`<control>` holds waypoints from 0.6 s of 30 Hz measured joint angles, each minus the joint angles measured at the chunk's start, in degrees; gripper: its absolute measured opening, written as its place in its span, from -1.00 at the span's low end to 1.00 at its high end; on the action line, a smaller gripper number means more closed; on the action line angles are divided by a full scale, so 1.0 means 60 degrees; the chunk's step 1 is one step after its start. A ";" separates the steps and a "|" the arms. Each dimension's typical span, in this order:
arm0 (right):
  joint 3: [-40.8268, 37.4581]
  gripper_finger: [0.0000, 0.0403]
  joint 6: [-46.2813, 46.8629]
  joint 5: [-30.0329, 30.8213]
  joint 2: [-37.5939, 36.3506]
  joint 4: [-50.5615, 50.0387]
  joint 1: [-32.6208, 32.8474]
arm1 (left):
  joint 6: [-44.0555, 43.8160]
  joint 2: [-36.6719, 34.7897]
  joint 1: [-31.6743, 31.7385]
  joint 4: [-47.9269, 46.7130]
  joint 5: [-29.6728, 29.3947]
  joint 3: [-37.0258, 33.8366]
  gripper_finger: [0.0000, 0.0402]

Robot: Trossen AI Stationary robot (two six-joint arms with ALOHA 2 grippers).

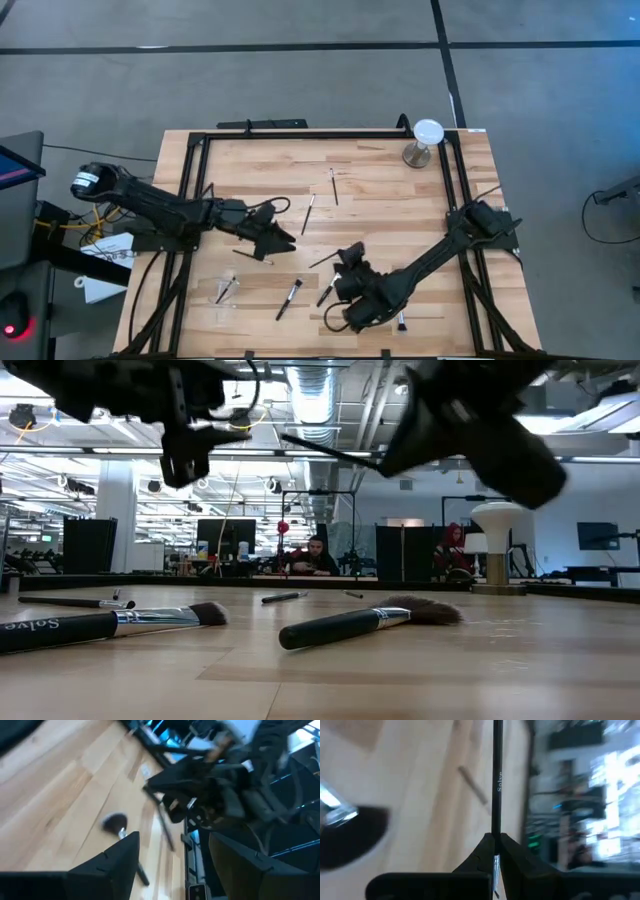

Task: Put items in baskets/containers
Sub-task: Put the liner brush into the transparent organizer

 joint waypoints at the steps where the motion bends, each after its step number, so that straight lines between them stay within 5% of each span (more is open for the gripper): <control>1: 0.0089 -0.98 -0.0394 0.0051 0.0071 0.0123 -0.0066 | -0.0188 0.0198 0.0074 0.0022 0.0186 0.0001 0.18; 7: 0.0166 -0.99 -0.1911 0.0082 0.0128 0.1115 -0.0591 | -0.1092 0.1466 0.0162 0.1453 0.1359 0.0012 0.15; 18: 0.0174 -0.99 -0.4840 0.0115 0.0125 0.3361 -0.0701 | -0.1340 0.2963 0.0467 0.1515 0.2197 0.0914 0.13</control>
